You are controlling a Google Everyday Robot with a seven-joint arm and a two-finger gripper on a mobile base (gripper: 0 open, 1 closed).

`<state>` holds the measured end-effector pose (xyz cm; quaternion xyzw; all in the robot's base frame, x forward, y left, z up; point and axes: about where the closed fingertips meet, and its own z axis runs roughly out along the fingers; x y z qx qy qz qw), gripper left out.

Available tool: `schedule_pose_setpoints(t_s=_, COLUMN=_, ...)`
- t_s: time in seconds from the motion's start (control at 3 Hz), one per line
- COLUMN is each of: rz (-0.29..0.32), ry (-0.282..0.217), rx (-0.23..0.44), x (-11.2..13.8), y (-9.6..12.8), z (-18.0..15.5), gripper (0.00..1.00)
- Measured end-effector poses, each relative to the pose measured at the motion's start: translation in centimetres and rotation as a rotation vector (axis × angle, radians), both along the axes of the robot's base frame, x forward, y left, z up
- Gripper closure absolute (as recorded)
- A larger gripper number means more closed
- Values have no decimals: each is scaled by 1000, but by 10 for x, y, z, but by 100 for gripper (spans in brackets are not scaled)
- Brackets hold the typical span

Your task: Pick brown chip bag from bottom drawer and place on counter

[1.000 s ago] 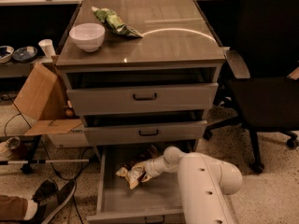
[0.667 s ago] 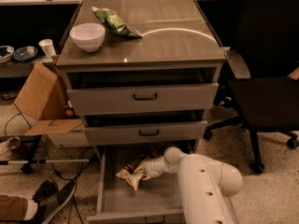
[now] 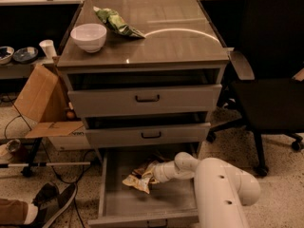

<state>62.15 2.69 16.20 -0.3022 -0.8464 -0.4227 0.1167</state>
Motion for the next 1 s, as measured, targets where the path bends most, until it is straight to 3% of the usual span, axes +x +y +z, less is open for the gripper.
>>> schedule_pose_setpoints(t_s=0.33, rz=-32, ry=-31, rx=-15, x=-14, y=-31, z=18, gripper=100)
schedule_pose_setpoints(t_s=1.0, rz=-38, ry=-102, rx=-154, x=-47, y=-107, z=88, gripper=100)
